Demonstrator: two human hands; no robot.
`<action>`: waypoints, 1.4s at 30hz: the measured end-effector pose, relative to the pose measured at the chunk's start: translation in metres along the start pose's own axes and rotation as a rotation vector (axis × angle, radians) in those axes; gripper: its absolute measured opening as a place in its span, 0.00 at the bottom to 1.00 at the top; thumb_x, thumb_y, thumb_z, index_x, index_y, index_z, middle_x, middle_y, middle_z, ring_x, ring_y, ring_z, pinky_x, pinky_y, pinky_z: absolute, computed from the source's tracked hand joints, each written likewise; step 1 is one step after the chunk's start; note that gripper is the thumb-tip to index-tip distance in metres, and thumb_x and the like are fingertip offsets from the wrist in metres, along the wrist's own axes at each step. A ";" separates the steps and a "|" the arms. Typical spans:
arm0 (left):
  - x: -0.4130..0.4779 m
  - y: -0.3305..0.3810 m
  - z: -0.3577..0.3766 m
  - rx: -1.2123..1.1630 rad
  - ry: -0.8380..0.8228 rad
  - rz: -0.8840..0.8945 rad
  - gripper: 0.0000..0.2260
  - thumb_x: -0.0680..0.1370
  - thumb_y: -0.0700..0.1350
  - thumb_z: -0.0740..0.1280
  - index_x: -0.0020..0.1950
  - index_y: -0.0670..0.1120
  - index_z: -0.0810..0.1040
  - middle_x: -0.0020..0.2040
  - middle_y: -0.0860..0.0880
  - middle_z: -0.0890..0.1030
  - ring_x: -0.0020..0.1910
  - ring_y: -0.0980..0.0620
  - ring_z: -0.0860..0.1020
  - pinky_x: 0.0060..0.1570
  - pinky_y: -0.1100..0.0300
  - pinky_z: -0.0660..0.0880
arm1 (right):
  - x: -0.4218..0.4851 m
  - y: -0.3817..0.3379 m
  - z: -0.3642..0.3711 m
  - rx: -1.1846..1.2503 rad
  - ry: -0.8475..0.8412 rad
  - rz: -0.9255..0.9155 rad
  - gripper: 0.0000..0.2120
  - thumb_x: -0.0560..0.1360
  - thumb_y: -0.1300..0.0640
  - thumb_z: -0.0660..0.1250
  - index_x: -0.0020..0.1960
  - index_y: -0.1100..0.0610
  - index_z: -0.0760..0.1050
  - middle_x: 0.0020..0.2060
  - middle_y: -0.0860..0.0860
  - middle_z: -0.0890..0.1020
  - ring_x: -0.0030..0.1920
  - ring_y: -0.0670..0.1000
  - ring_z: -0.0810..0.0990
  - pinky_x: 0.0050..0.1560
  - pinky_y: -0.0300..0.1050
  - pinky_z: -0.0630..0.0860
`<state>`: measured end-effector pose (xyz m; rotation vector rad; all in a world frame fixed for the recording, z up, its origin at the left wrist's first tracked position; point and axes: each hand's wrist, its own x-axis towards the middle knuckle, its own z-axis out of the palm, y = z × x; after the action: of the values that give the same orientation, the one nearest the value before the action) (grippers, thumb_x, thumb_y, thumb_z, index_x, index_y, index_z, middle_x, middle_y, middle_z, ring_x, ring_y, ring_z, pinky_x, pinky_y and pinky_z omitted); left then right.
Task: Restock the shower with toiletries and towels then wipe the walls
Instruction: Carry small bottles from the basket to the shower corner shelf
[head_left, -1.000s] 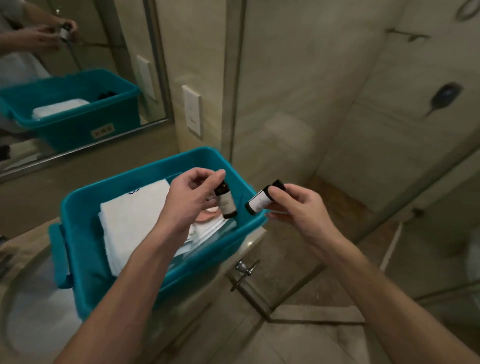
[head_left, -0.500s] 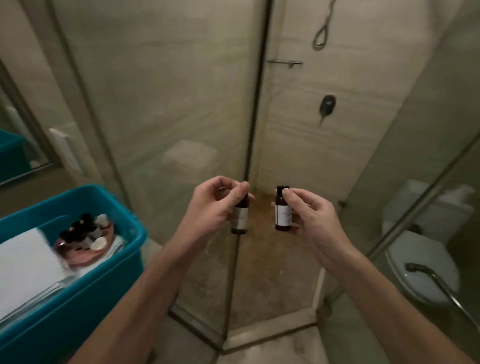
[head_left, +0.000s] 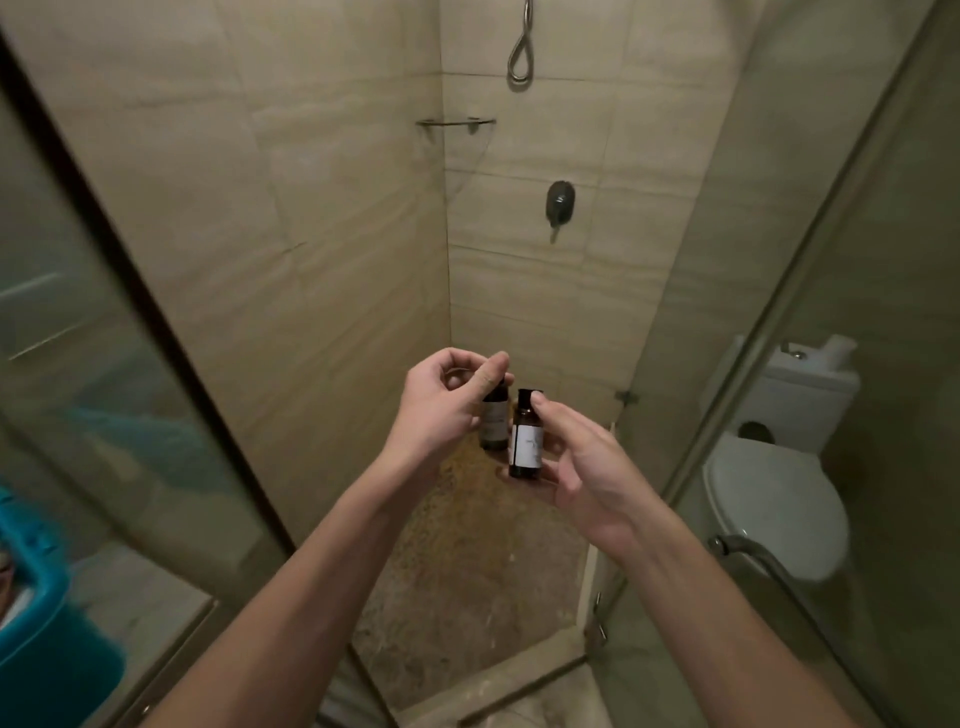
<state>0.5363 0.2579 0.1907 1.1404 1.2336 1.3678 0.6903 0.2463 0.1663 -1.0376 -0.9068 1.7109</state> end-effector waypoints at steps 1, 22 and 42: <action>0.014 -0.003 0.006 -0.008 0.001 -0.009 0.08 0.78 0.49 0.72 0.47 0.46 0.78 0.47 0.45 0.87 0.46 0.54 0.84 0.55 0.41 0.79 | 0.013 -0.003 -0.006 0.013 0.015 0.010 0.20 0.76 0.49 0.70 0.64 0.60 0.79 0.58 0.60 0.84 0.52 0.60 0.85 0.55 0.60 0.80; 0.439 0.022 0.026 -0.001 0.048 -0.031 0.11 0.79 0.48 0.71 0.58 0.43 0.82 0.52 0.46 0.86 0.49 0.53 0.83 0.54 0.48 0.83 | 0.426 -0.198 -0.022 0.000 0.077 0.046 0.07 0.77 0.52 0.72 0.49 0.57 0.80 0.51 0.61 0.86 0.51 0.59 0.85 0.51 0.56 0.84; 0.726 0.092 -0.035 0.154 0.135 0.170 0.12 0.81 0.48 0.69 0.62 0.45 0.81 0.58 0.41 0.83 0.48 0.50 0.82 0.40 0.60 0.83 | 0.706 -0.324 0.013 -0.074 -0.033 -0.166 0.05 0.76 0.59 0.72 0.52 0.57 0.80 0.51 0.59 0.85 0.49 0.54 0.86 0.54 0.59 0.82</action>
<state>0.4029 0.9674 0.3150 1.3022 1.3841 1.5170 0.6186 1.0107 0.2850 -0.9566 -1.0544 1.5698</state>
